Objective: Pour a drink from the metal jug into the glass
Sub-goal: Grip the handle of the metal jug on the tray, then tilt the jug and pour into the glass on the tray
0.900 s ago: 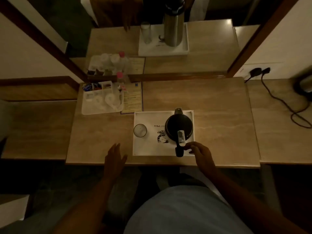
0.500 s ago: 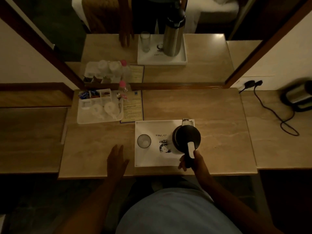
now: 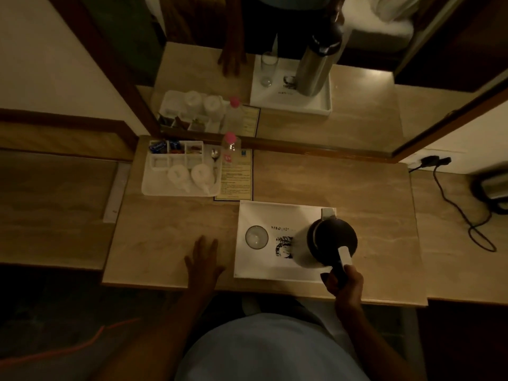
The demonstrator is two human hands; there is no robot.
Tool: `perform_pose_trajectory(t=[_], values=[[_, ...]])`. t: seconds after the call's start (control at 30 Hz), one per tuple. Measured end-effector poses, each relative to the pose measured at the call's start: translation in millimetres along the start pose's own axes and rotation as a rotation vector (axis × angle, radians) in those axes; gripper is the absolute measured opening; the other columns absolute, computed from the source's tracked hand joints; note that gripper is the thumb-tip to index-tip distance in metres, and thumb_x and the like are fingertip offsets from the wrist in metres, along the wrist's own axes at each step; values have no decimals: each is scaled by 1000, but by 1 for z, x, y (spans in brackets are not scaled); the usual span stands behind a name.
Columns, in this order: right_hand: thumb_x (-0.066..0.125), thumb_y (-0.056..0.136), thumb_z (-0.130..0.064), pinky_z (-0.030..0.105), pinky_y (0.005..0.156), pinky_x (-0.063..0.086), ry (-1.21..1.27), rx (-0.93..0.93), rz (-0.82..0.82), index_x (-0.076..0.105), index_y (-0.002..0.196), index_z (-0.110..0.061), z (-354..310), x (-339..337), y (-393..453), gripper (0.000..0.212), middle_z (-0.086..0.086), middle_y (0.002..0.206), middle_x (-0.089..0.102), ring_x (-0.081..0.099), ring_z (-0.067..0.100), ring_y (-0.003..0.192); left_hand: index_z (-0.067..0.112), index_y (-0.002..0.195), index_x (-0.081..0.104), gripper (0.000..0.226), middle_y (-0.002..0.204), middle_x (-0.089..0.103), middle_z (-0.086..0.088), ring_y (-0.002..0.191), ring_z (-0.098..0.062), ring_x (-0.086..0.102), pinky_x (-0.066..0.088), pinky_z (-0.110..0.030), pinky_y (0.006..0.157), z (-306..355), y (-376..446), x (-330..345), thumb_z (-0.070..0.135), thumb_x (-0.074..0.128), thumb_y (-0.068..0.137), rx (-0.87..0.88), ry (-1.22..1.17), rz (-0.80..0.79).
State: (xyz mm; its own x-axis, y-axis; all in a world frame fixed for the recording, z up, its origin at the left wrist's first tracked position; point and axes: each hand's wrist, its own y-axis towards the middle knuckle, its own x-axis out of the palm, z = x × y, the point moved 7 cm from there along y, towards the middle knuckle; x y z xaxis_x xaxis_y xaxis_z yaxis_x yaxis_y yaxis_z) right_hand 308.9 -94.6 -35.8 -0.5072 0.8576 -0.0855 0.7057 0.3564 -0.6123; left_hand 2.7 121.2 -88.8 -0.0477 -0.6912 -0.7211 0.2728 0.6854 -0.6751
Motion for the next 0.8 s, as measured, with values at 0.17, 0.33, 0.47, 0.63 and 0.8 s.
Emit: perform_pose_trajectory(t=[0.17, 0.33, 0.47, 0.63, 0.8], values=[[52, 82, -30, 29, 61, 40, -143, -50, -129, 51, 63, 5, -15, -10, 1, 40, 6, 49, 44, 42, 22, 55, 30, 169, 3, 88, 176, -12, -8, 166, -28, -8, 18, -63, 130, -5, 3, 1, 44, 60, 103, 3, -6, -13], [61, 71, -42, 43, 64, 26, -373, -149, -332, 45, 51, 6, -52, 0, -8, 54, 10, 51, 35, 33, 24, 56, 32, 169, 2, 89, 176, -13, -6, 166, -28, -10, 15, -64, 130, -7, 4, 1, 43, 61, 102, 0, -36, -16], [48, 85, -49, 27, 51, 27, -530, -116, -479, 54, 42, -13, -70, 19, -14, 56, 6, 41, 40, 32, 15, 39, 33, 168, 2, 90, 176, -13, -6, 166, -27, -10, 14, -63, 131, -10, 5, 1, 42, 62, 102, -13, -59, -13], [58, 90, -57, 24, 44, 36, -657, -57, -623, 56, 45, -14, -91, 50, -23, 62, 8, 43, 43, 36, 18, 37, 33, 168, 2, 89, 176, -14, -6, 166, -26, -10, 12, -62, 131, -13, 5, 2, 44, 60, 102, -15, -66, -14], [57, 81, -61, 21, 42, 36, -747, -64, -712, 64, 51, -14, -102, 75, -33, 56, 3, 46, 51, 42, 14, 38, 33, 168, 1, 89, 176, -14, -6, 166, -26, -10, 13, -62, 131, -14, 5, 1, 46, 60, 102, -13, -53, -11]])
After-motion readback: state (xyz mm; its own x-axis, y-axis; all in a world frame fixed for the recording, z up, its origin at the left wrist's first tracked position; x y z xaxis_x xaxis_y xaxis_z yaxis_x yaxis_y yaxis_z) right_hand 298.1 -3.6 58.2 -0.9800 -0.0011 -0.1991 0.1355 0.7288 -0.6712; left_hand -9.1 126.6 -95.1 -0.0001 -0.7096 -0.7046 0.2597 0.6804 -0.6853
